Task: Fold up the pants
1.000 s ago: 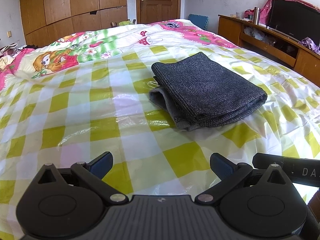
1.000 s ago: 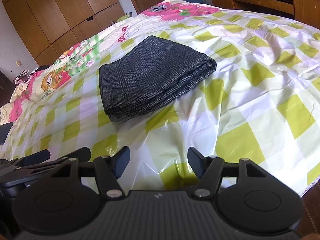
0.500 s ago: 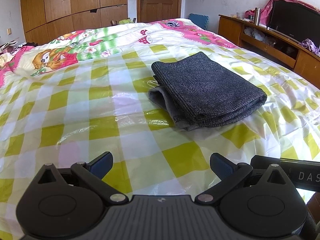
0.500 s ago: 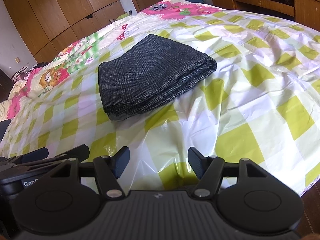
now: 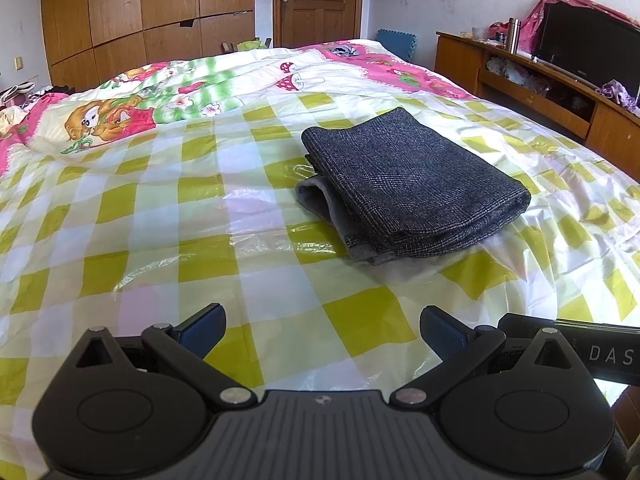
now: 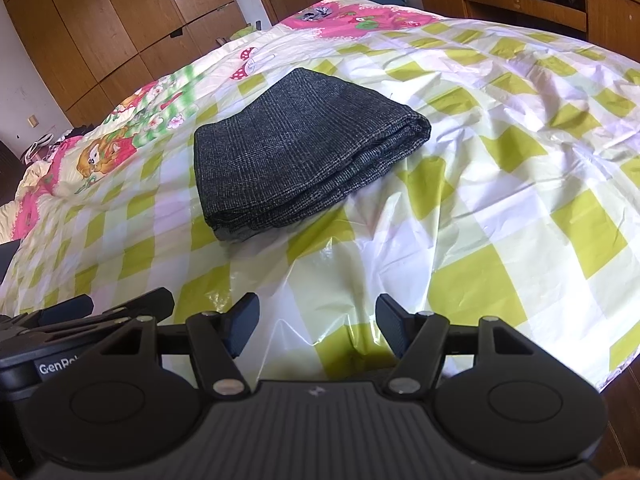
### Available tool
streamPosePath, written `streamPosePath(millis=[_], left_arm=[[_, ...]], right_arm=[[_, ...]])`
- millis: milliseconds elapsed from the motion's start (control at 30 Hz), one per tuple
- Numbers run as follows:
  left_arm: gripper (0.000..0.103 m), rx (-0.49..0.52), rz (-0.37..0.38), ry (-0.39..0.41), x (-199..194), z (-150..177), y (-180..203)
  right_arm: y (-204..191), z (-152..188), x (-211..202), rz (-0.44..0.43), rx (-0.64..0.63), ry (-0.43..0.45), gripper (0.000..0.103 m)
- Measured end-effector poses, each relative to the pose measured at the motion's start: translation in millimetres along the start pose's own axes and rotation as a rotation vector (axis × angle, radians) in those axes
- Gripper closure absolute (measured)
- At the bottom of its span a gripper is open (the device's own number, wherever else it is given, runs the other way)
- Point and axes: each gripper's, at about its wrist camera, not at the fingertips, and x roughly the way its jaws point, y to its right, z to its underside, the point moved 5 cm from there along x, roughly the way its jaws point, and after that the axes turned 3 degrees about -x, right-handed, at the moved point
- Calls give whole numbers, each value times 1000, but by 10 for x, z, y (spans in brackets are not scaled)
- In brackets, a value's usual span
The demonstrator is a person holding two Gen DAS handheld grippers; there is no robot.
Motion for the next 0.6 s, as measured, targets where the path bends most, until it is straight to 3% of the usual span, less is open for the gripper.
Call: streamPosePath(millis=[600], left_arm=[[0,13,9,10,-34,-6,22]], right_arm=[[13,1,1,4,4,2,37]])
